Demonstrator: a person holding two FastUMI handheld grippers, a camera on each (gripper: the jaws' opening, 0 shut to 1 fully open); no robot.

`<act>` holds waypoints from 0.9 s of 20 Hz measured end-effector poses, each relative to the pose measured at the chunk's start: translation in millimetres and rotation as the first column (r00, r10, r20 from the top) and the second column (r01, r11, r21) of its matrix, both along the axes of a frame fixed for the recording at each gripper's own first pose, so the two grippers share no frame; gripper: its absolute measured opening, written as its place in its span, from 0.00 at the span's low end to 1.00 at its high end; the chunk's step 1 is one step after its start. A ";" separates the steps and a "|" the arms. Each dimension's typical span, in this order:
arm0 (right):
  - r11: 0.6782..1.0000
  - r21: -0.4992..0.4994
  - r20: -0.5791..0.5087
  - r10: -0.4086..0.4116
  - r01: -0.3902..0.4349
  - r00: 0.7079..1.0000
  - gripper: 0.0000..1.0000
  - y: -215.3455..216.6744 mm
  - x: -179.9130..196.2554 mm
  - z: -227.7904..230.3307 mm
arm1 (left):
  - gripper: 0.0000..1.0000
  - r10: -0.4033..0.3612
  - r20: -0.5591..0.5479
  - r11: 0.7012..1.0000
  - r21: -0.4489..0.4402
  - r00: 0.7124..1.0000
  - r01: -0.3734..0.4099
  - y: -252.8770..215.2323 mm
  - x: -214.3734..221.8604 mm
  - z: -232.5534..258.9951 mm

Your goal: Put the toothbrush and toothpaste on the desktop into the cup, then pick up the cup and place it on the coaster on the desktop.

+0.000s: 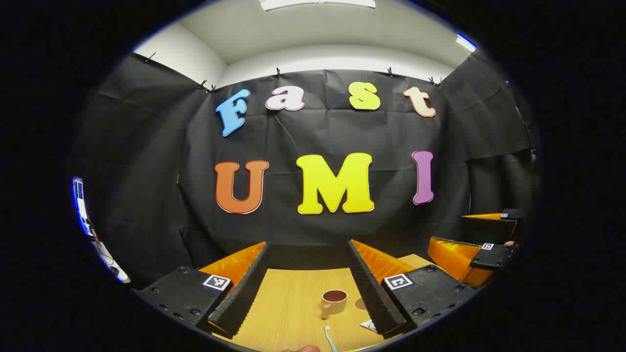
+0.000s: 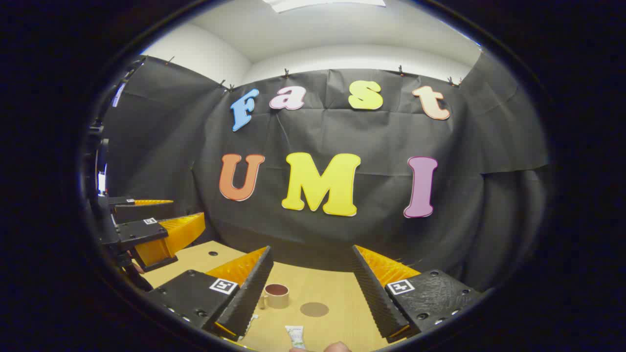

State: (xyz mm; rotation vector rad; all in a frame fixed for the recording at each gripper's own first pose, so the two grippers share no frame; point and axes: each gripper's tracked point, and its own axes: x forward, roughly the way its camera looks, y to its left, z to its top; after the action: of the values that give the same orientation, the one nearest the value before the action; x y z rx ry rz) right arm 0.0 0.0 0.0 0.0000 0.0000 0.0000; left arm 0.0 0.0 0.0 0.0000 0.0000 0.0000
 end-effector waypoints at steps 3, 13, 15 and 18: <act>1.000 -0.003 -0.001 0.015 -0.015 1.000 0.95 4.0 4.5 0.6 | 0.98 0.021 -0.008 1.000 0.008 1.000 -0.021 6.2 1.4 -2.7; 0.999 -0.003 -0.009 0.037 -0.037 0.999 0.96 1.0 10.3 -5.4 | 0.98 0.069 -0.014 0.998 0.012 0.997 -0.069 9.8 7.1 -8.8; 0.999 -0.007 -0.005 0.040 -0.040 0.999 0.95 -1.4 12.7 -4.4 | 0.98 0.081 -0.006 0.997 0.017 0.997 -0.081 11.7 8.2 -7.1; 0.999 -0.012 -0.002 0.041 -0.041 0.999 0.93 -7.2 12.8 -5.8 | 0.97 0.065 0.016 0.998 -0.009 0.998 -0.065 3.5 10.1 -2.5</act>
State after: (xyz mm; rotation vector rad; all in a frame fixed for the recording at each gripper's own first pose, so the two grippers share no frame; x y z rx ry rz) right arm 12.8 -7.2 -5.8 -0.0117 0.0020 0.0414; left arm 10.1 3.5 -2.5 -0.0089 -0.0162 0.0651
